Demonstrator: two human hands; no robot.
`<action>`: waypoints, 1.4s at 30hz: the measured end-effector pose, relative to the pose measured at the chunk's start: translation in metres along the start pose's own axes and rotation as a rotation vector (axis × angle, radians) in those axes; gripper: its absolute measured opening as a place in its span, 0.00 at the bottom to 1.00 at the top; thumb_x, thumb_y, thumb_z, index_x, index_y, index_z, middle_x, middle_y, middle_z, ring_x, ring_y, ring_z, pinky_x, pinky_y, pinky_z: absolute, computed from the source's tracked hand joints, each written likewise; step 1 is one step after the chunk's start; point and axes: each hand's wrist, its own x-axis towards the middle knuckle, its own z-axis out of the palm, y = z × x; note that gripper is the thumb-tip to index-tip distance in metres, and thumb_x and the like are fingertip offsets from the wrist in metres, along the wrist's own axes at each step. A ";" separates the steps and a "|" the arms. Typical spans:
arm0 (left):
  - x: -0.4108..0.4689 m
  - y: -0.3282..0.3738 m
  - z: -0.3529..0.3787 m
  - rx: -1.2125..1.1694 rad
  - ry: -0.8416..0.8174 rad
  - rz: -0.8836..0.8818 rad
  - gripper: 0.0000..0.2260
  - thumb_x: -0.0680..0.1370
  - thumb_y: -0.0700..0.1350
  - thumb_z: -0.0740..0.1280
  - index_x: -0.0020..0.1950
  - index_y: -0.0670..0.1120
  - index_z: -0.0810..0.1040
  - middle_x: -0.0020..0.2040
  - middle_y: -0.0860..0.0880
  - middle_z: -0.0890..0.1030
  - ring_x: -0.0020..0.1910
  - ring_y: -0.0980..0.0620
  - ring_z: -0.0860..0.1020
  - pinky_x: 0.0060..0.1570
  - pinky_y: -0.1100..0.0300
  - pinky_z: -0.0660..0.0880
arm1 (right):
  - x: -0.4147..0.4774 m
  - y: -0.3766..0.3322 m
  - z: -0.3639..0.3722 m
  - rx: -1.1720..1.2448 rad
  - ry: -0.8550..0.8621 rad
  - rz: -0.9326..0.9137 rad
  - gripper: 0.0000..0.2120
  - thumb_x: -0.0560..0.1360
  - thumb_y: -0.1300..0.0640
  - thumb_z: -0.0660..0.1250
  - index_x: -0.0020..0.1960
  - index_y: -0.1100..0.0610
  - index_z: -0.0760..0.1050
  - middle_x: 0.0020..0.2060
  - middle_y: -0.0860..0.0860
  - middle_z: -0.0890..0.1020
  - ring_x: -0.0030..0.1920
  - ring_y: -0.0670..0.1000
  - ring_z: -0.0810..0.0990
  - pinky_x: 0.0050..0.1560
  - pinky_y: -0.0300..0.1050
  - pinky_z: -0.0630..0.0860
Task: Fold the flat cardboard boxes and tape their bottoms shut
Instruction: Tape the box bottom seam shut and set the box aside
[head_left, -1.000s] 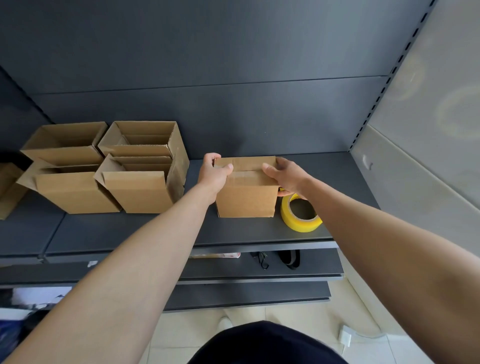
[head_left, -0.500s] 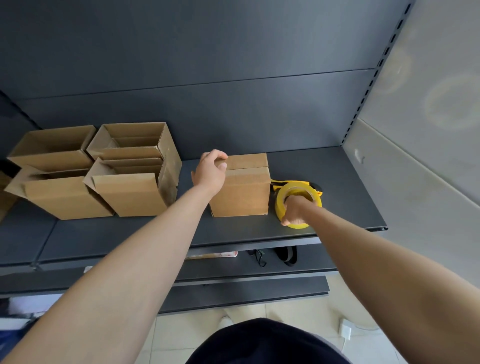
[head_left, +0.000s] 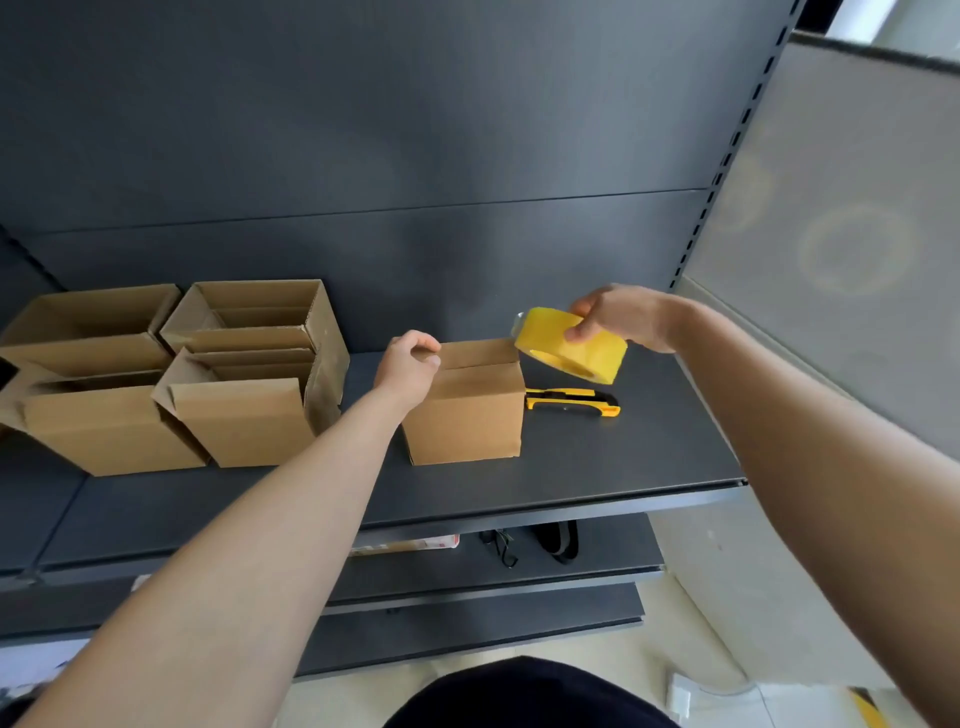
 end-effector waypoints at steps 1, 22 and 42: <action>0.001 -0.001 0.000 -0.015 -0.003 0.003 0.07 0.80 0.39 0.60 0.55 0.48 0.76 0.63 0.48 0.70 0.52 0.52 0.71 0.35 0.68 0.66 | 0.000 -0.005 -0.005 0.044 0.002 -0.026 0.09 0.76 0.57 0.66 0.55 0.58 0.78 0.54 0.58 0.79 0.55 0.59 0.76 0.58 0.51 0.70; 0.013 0.001 -0.024 -0.114 0.072 0.038 0.11 0.81 0.42 0.57 0.51 0.42 0.79 0.52 0.46 0.79 0.51 0.49 0.75 0.49 0.59 0.70 | 0.033 -0.073 0.008 0.222 -0.168 -0.043 0.22 0.68 0.54 0.70 0.59 0.62 0.77 0.57 0.61 0.80 0.57 0.64 0.78 0.65 0.61 0.71; 0.016 0.012 -0.020 -0.540 -0.251 -0.116 0.09 0.82 0.44 0.60 0.47 0.39 0.74 0.40 0.44 0.74 0.39 0.51 0.71 0.45 0.60 0.70 | 0.033 -0.084 0.012 0.089 -0.138 -0.067 0.20 0.74 0.50 0.67 0.62 0.60 0.75 0.55 0.57 0.80 0.54 0.58 0.79 0.60 0.55 0.73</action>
